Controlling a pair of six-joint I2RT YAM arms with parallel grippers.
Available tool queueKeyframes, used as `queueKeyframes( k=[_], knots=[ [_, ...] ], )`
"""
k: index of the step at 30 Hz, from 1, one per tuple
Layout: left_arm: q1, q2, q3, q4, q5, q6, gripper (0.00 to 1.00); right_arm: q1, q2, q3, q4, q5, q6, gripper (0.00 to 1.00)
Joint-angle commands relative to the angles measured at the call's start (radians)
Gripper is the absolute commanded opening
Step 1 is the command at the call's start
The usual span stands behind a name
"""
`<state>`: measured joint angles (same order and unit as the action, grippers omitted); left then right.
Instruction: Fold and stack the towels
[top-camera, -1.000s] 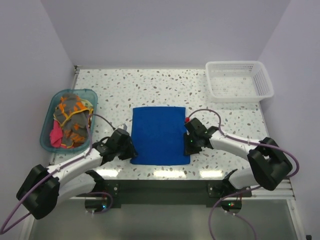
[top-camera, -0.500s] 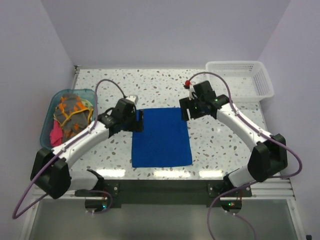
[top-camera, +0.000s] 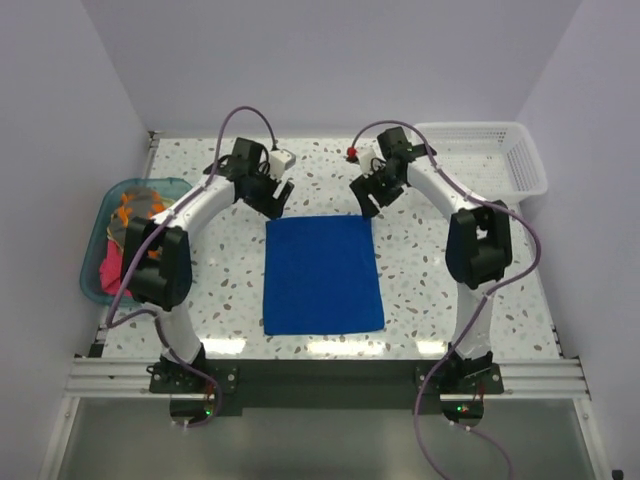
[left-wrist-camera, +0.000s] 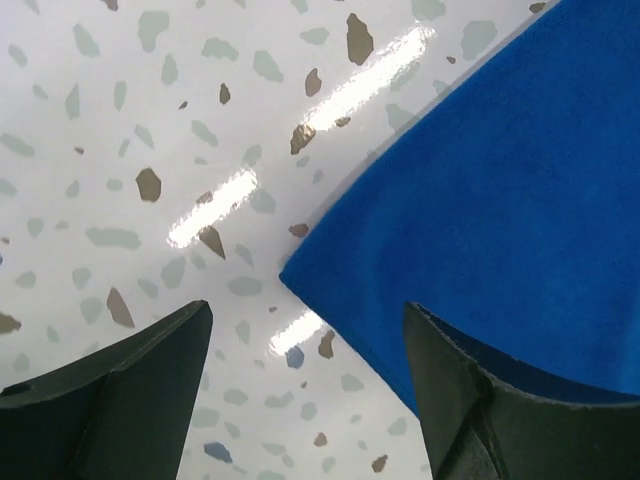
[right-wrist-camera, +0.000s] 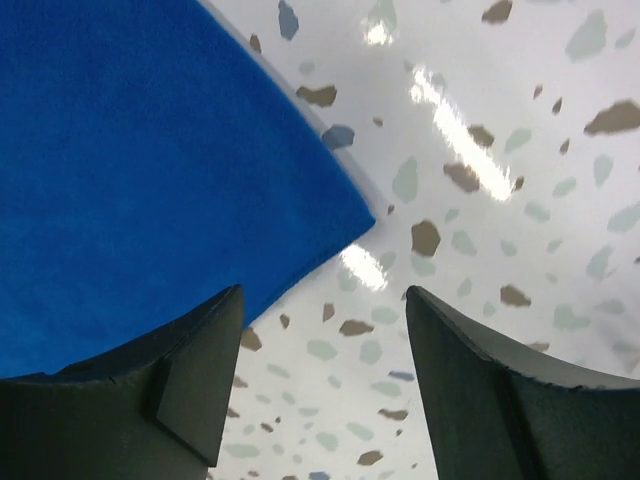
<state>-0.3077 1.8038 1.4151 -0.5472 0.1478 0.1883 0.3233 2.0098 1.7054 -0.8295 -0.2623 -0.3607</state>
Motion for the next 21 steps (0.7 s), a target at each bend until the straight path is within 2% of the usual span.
queueKeyframes(
  k=[1,8,13,21],
  knots=[
    [0.033,0.076,0.114,-0.088,0.142,0.187,0.81,-0.003,0.097,0.191,-0.111,-0.058,-0.150,0.69],
    [0.035,0.215,0.208,-0.166,0.173,0.290,0.74,-0.001,0.316,0.483,-0.313,-0.052,-0.227,0.59],
    [0.035,0.275,0.268,-0.209,0.188,0.329,0.69,0.003,0.375,0.531,-0.356,-0.069,-0.256,0.54],
    [0.035,0.311,0.278,-0.197,0.187,0.344,0.61,0.016,0.429,0.548,-0.364,-0.068,-0.276,0.53]
  ],
)
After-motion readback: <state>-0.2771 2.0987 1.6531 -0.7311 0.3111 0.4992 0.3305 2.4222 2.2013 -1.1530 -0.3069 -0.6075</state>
